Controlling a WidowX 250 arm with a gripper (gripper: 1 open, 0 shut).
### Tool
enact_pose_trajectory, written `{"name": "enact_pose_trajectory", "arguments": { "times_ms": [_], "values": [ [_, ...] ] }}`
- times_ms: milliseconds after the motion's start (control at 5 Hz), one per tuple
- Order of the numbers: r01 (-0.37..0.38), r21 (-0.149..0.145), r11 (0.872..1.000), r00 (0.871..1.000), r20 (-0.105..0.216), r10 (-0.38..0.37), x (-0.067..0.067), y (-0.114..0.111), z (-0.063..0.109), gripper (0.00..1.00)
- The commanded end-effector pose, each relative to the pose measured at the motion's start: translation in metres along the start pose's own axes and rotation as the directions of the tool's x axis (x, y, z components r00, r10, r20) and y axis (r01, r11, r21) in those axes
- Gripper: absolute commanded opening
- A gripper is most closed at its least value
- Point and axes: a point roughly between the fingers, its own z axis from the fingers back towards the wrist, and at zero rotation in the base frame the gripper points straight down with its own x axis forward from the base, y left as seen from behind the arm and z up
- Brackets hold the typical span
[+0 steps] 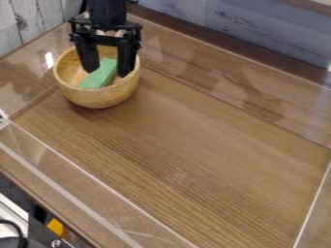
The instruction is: Put the green block in the brown bowl
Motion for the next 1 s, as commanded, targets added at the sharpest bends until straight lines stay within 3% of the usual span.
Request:
{"name": "enact_pose_trajectory", "arguments": {
  "times_ms": [0, 400, 800],
  "values": [
    [0.036, 0.020, 0.999, 0.995, 0.090, -0.037, -0.007, -0.002, 0.016, 1.00],
    [0.064, 0.022, 0.998, 0.993, 0.094, -0.066, -0.002, -0.013, 0.007, 1.00],
    [0.095, 0.028, 0.995, 0.991, 0.093, -0.097, -0.006, -0.024, 0.002, 1.00]
  ]
}}
